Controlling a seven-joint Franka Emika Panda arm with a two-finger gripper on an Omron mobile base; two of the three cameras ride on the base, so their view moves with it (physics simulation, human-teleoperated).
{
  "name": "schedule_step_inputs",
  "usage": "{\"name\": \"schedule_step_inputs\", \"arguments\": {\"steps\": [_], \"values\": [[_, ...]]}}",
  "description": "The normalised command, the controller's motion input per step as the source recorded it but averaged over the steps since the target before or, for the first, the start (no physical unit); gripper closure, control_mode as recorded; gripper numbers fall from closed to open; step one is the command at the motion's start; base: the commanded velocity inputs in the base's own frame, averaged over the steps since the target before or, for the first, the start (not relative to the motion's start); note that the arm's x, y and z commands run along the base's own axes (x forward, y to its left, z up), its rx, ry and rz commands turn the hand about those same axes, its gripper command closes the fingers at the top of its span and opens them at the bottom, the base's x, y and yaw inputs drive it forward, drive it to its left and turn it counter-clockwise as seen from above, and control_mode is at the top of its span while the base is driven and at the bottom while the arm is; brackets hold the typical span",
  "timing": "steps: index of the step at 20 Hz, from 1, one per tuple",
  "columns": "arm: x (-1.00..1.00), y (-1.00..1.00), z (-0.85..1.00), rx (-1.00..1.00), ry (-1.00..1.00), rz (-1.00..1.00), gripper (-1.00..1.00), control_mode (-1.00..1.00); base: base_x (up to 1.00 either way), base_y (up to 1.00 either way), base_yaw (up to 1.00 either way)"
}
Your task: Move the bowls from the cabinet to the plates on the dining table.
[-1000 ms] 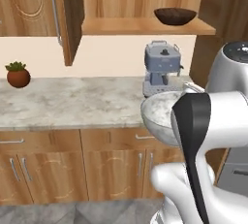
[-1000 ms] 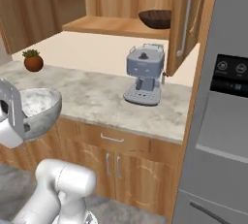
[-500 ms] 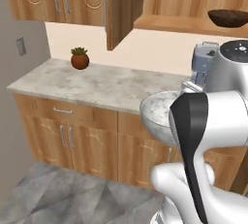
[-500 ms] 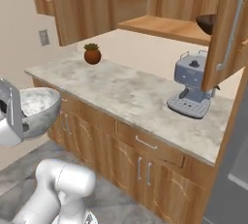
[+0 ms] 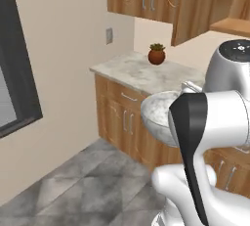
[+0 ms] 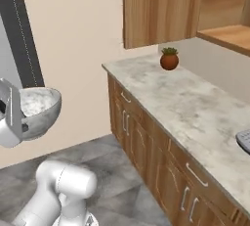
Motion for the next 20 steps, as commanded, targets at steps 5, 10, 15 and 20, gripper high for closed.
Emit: {"name": "schedule_step_inputs", "arguments": {"steps": [5,10,15,20], "values": [[0.00,0.00,0.00,0.00,0.00,0.00,1.00,1.00,-0.23,0.00,0.79],[0.00,0.00,0.00,0.00,0.00,0.00,1.00,1.00,-0.01,0.00,0.79],[0.00,0.00,0.00,0.00,0.00,0.00,1.00,1.00,0.09,0.00,0.76],[0.00,0.00,0.00,0.00,0.00,0.00,1.00,1.00,0.25,0.00,0.76]]}}
